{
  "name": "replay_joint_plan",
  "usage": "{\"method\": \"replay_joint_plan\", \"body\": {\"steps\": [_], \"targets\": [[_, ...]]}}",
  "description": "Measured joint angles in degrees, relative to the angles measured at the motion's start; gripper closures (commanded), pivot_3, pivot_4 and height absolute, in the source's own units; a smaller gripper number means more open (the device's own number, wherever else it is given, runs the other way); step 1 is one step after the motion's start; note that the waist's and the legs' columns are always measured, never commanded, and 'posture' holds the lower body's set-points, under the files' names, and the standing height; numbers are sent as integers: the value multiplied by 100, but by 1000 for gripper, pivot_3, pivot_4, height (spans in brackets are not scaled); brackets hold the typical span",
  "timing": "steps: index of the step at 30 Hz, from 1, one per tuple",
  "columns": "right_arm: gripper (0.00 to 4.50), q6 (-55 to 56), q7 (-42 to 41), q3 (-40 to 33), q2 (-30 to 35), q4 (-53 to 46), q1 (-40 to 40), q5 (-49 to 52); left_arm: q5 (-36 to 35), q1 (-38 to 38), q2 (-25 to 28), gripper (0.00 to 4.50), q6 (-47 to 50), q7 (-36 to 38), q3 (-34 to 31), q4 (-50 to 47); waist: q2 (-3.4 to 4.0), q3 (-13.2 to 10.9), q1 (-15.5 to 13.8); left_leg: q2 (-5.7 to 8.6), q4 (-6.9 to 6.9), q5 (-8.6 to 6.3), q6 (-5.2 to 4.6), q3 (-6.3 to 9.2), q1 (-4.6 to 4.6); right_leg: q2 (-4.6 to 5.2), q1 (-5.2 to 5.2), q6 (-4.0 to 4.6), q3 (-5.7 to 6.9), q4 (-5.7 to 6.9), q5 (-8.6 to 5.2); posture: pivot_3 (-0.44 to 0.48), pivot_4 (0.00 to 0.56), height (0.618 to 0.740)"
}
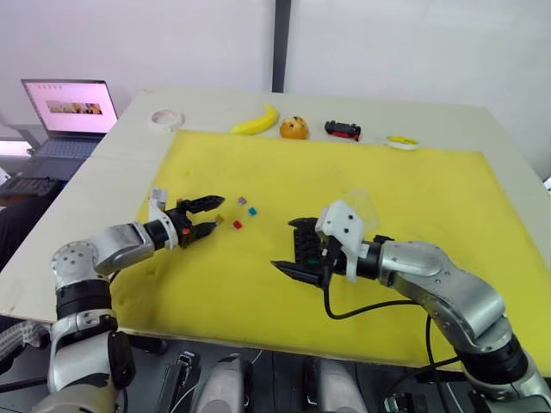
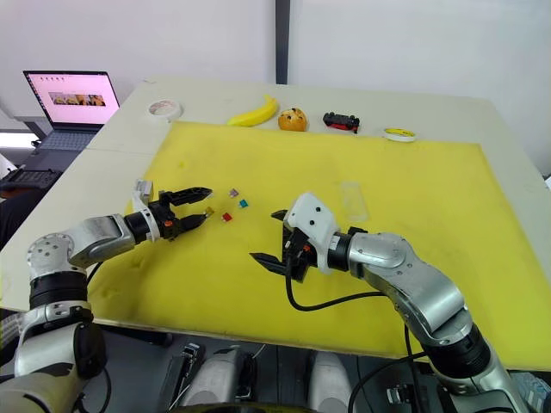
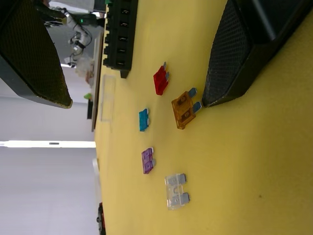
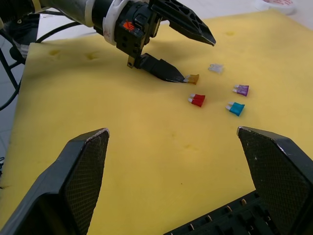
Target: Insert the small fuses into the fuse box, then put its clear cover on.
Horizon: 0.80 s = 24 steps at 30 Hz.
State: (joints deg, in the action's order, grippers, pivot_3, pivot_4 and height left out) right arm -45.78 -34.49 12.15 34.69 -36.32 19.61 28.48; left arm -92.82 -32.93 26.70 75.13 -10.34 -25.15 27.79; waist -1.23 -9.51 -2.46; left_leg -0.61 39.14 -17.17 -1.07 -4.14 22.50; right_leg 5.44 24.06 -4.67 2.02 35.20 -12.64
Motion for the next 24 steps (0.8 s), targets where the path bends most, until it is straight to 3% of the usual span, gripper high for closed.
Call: {"method": "replay_joint_plan", "body": {"steps": [23,24], "targets": [[52,-18,73,-34,-49,0,7,1,1218,-346,-305,0,197,724,-287,250,2,1,-11,11,0,-1,-2,47,1,19,-26,3,41,-15,-2,0,150,740],[10,-18,76,-36,-49,0,7,1,1261,-353,-314,257,197,743,-290,250,3,1,-11,11,0,-2,-2,52,0,20,-29,3,45,-17,-2,0,150,740]]}}
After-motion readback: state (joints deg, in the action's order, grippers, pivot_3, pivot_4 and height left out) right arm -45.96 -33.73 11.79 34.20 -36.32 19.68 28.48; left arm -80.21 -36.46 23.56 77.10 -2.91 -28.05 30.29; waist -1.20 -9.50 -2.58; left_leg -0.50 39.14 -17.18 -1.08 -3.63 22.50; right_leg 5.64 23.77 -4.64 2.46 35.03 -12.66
